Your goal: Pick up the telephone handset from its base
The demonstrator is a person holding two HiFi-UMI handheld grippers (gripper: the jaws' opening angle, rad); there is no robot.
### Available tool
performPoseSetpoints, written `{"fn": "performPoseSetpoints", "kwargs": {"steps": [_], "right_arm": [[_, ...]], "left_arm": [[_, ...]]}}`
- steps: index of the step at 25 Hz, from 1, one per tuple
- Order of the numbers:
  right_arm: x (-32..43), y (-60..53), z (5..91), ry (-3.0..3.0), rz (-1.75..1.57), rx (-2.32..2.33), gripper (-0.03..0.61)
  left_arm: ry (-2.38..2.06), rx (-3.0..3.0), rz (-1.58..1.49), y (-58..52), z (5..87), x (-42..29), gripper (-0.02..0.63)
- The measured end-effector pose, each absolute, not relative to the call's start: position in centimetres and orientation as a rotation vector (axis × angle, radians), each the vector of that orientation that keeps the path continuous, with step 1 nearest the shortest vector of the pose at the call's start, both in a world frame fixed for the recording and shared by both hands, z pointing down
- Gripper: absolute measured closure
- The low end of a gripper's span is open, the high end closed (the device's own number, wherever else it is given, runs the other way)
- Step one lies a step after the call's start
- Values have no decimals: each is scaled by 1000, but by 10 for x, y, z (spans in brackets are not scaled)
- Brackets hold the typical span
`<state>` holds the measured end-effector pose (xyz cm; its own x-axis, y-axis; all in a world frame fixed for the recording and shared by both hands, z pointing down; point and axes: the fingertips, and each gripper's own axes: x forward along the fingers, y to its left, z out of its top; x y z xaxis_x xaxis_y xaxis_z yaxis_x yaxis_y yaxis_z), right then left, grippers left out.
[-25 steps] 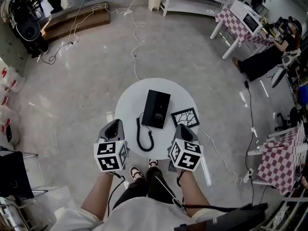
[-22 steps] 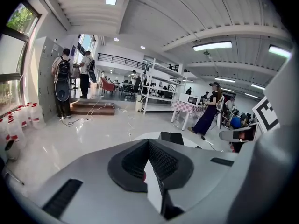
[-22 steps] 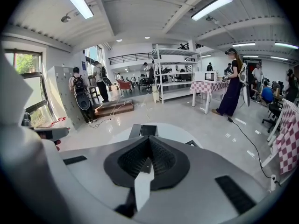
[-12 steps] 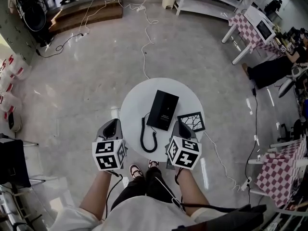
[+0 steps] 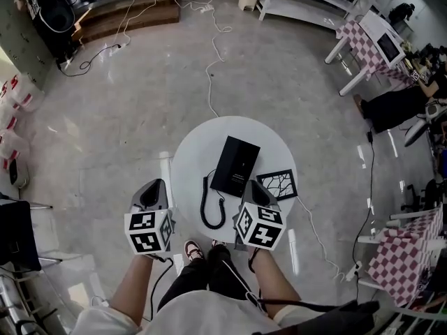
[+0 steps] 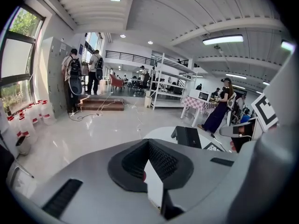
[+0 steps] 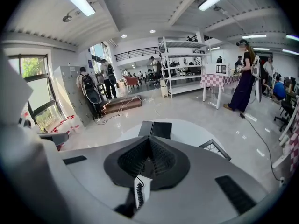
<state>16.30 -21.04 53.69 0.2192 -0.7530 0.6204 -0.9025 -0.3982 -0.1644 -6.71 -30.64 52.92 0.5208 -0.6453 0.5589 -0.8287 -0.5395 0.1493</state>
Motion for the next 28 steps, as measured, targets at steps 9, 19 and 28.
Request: {"fn": "performPoseSetpoints", "kwargs": {"steps": [9, 19, 28], "right_arm": [[159, -228, 564, -1586, 1026, 2194, 555], [148, -236, 592, -1620, 1085, 2106, 555], [137, -257, 609, -1614, 1085, 2081, 552]], "left_arm": [[-1202, 2291, 695, -304, 566, -76, 606], [-1221, 2196, 709, -295, 600, -82, 606], [-1243, 2159, 714, -298, 610, -101, 606]]}}
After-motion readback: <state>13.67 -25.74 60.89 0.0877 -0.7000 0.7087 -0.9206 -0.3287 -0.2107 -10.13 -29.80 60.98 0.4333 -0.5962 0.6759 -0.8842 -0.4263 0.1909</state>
